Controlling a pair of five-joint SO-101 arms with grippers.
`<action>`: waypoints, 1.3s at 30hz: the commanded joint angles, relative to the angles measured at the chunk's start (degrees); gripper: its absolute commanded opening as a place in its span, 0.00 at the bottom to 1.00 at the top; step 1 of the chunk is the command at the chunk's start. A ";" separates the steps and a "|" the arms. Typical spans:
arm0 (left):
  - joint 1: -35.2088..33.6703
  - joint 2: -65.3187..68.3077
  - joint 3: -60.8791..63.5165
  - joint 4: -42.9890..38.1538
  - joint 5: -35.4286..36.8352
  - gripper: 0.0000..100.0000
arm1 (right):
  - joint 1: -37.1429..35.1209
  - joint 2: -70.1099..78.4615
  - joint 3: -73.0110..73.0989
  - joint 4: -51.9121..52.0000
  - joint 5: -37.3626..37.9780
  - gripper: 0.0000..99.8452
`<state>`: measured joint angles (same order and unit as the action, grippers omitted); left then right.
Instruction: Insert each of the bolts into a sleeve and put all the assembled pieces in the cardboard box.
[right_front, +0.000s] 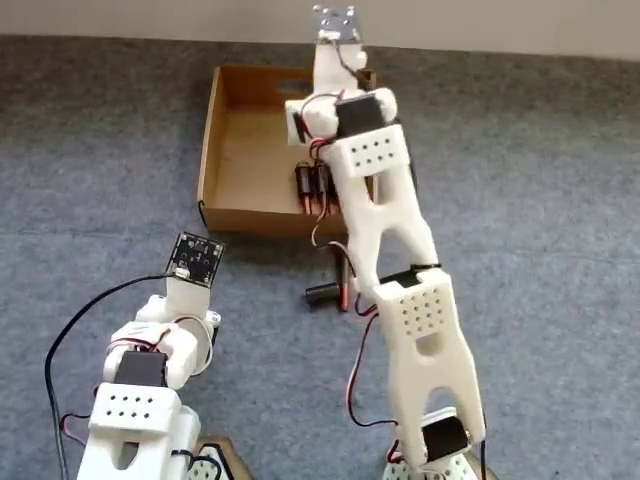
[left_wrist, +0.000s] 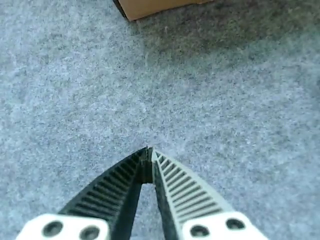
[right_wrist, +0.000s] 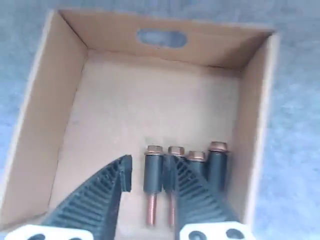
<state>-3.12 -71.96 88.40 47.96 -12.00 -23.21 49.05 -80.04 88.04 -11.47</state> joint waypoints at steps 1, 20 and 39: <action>0.48 -0.48 -0.22 -0.88 -0.53 0.02 | 1.19 -0.75 -9.54 7.78 -0.26 0.10; 0.40 -0.48 -0.22 -0.97 -0.53 0.02 | 1.36 -12.18 8.22 13.23 -8.79 0.10; 0.40 -0.48 -0.04 -2.11 -0.53 0.02 | -4.00 -51.21 91.12 -7.52 -5.27 0.10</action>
<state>-3.12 -71.96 88.75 46.90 -12.00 -25.58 2.73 1.63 87.08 -16.04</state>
